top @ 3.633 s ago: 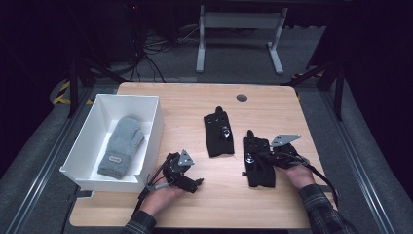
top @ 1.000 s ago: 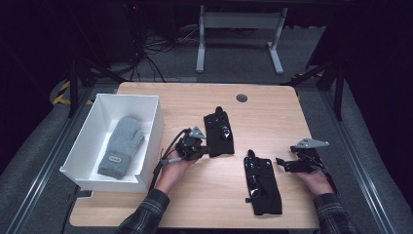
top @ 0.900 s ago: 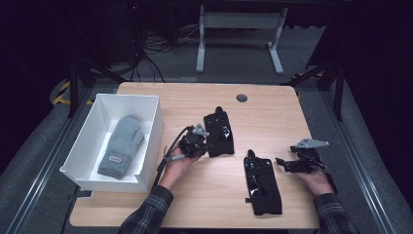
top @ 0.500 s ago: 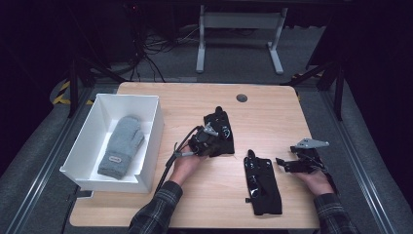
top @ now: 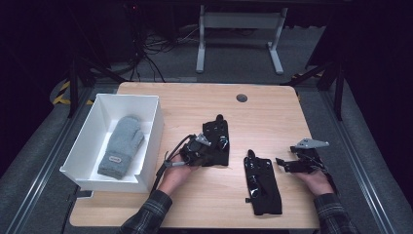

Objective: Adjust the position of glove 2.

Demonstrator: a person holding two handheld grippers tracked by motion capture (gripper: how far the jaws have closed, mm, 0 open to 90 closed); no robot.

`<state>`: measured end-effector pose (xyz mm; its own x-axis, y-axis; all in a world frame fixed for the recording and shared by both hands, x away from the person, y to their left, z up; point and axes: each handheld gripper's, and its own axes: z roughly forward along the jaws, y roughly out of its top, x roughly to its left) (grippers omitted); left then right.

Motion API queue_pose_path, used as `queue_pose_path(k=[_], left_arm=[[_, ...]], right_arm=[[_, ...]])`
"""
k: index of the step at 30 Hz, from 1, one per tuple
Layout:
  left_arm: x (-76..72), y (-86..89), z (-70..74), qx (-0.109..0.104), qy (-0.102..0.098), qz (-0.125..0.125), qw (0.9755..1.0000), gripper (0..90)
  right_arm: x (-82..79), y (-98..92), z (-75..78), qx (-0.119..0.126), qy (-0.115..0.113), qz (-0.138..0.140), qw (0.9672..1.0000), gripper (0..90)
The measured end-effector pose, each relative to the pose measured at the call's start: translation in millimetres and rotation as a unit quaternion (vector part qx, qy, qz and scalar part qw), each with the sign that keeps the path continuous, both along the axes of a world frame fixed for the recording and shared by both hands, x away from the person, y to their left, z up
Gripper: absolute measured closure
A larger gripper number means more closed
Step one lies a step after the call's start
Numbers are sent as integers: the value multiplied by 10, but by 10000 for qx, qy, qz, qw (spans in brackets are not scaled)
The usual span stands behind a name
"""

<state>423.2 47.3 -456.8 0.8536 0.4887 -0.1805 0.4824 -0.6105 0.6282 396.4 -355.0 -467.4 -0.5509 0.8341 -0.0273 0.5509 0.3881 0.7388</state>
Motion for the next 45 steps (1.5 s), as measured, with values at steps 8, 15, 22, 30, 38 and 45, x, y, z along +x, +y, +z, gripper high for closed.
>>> queue_pose_path(k=[8, 15, 22, 30, 38, 45], left_arm=[[-252, 85, 12, 112, 43, -160, 9998, 900], [-492, 159, 9, 113, 130, -290, 9994, 900], [-697, 256, 3, 82, 254, -417, 9988, 900], [-651, 287, 117, -118, 10, -41, 9999, 840], [-342, 283, 166, -15, -42, 640, 9979, 719], [-146, 337, 116, -46, -46, 1023, 9947, 682]], right_arm=[[1, 0, -1, 0, -4, 5, 10000, 160], [0, 9, -4, 3, 3, -11, 10000, 146], [-6, 12, -3, -1, 8, -45, 10000, 147], [-6, 12, -3, -1, 9, -45, 10000, 146], [-6, 12, -3, -1, 9, -46, 10000, 147], [-6, 11, -3, -1, 9, -46, 10000, 147]])
